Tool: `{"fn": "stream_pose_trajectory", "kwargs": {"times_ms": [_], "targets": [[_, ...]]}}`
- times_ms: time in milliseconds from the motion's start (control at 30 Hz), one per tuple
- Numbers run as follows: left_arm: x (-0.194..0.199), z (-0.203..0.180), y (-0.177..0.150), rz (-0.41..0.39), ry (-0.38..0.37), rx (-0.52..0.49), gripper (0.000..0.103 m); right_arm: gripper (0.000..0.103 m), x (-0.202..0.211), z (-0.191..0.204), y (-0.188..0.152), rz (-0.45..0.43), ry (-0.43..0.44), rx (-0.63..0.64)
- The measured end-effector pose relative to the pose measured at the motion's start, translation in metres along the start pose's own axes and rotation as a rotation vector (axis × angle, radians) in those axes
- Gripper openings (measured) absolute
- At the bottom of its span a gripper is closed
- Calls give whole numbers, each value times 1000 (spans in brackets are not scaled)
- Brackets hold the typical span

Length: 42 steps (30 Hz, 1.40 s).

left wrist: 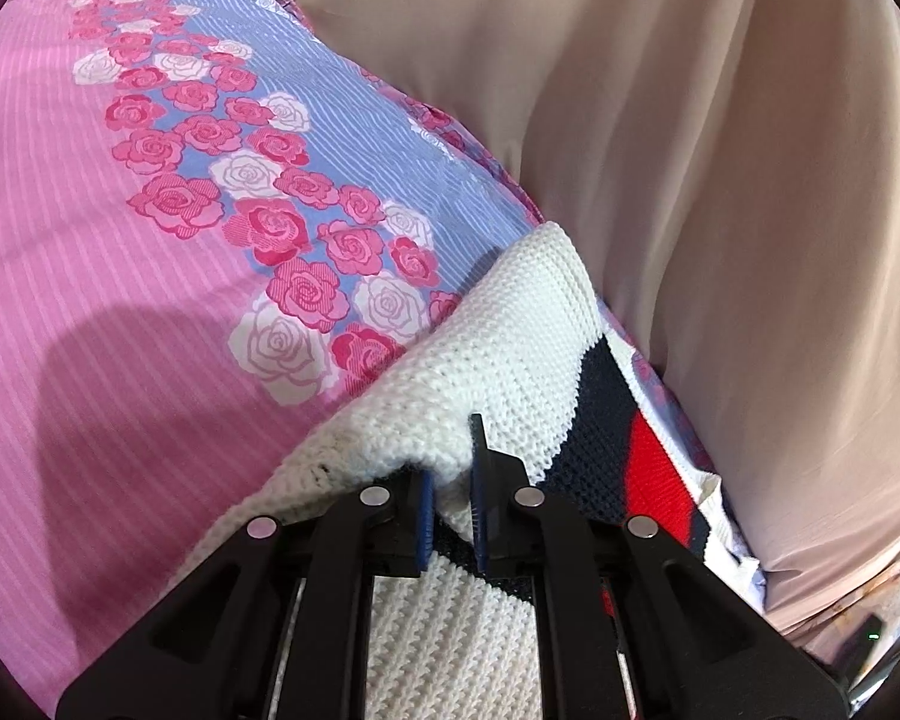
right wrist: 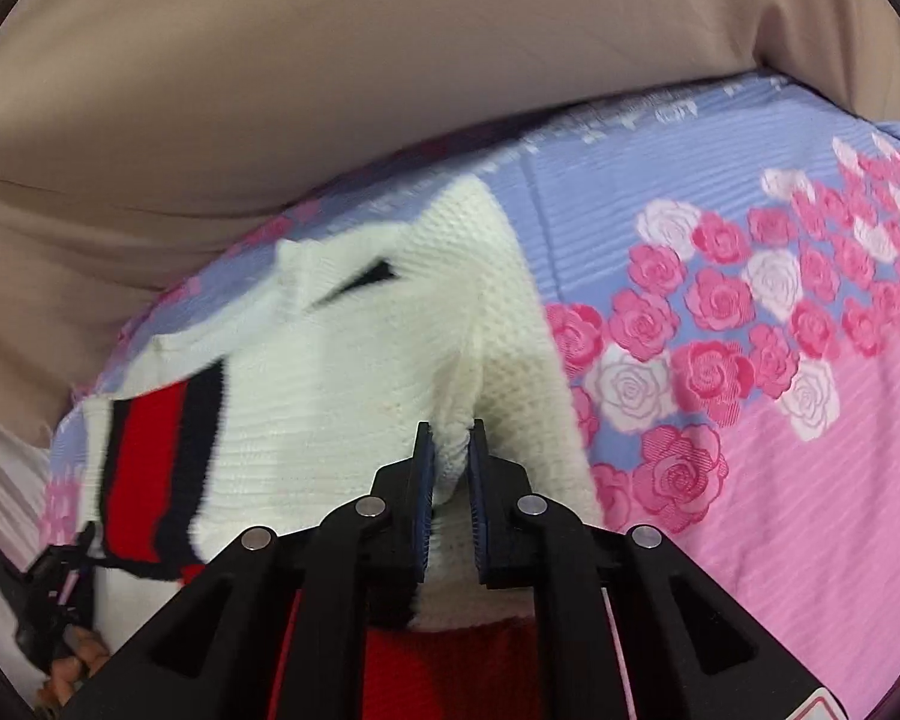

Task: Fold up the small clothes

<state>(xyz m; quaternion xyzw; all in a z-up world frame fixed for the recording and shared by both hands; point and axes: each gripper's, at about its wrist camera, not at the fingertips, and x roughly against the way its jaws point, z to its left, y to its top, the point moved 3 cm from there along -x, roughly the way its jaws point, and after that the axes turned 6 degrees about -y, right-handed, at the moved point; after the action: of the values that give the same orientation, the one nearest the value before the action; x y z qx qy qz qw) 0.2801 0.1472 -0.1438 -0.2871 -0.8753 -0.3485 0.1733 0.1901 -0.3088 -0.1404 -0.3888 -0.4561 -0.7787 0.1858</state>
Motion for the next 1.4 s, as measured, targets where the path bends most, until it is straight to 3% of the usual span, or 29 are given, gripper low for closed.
{"fn": "stream_pose_trajectory", "kwargs": {"times_ms": [67,100,167,233,300,367,400,500,567,633,733,800,833,867,900,933,967,1000,1200,1333,1400], "targets": [[-1,-1,0,6,8,-4,10,13,16,2,1,-51,10,9],[-1,-1,1,16,9,-8,10,14,13,0,0,-36,-12,26],[4,-2,2,73,9,-13,14,11,-11,-8,-10,75,-34,55],[21,-1,3,137,7,-10,27,15,4,-13,-7,65,-17,49],[57,4,2,182,22,-21,62,28,38,-22,-8,45,4,18],[99,19,-3,203,56,-23,78,40,74,-34,-22,35,46,9],[121,30,-9,225,84,-22,81,45,91,-41,-36,48,65,13],[185,68,-40,334,169,1,83,45,137,-64,-103,161,103,58],[221,87,-68,376,194,29,83,46,159,-78,-164,266,96,77],[244,90,-86,384,191,36,87,47,177,-89,-222,361,93,53],[255,83,-111,389,178,67,93,47,187,-86,-278,454,116,6],[253,77,-114,377,221,38,94,48,188,-78,-288,427,139,-15],[247,72,-114,381,238,29,94,48,183,-72,-288,416,141,-15],[244,69,-112,383,230,28,85,45,180,-68,-284,400,145,-22],[240,65,-110,394,198,28,55,32,175,-64,-278,388,150,-36],[233,60,-110,423,152,26,42,21,169,-63,-275,394,156,-53],[225,58,-109,473,153,22,19,8,163,-63,-270,399,154,-66],[223,55,-109,493,157,23,14,7,159,-63,-265,399,148,-74],[270,32,-103,498,108,-30,11,6,205,-60,-228,259,157,-32],[312,33,-134,611,108,-55,10,5,246,-85,-235,274,98,26],[339,44,-169,722,138,-64,10,5,264,-105,-251,329,58,70]]}}
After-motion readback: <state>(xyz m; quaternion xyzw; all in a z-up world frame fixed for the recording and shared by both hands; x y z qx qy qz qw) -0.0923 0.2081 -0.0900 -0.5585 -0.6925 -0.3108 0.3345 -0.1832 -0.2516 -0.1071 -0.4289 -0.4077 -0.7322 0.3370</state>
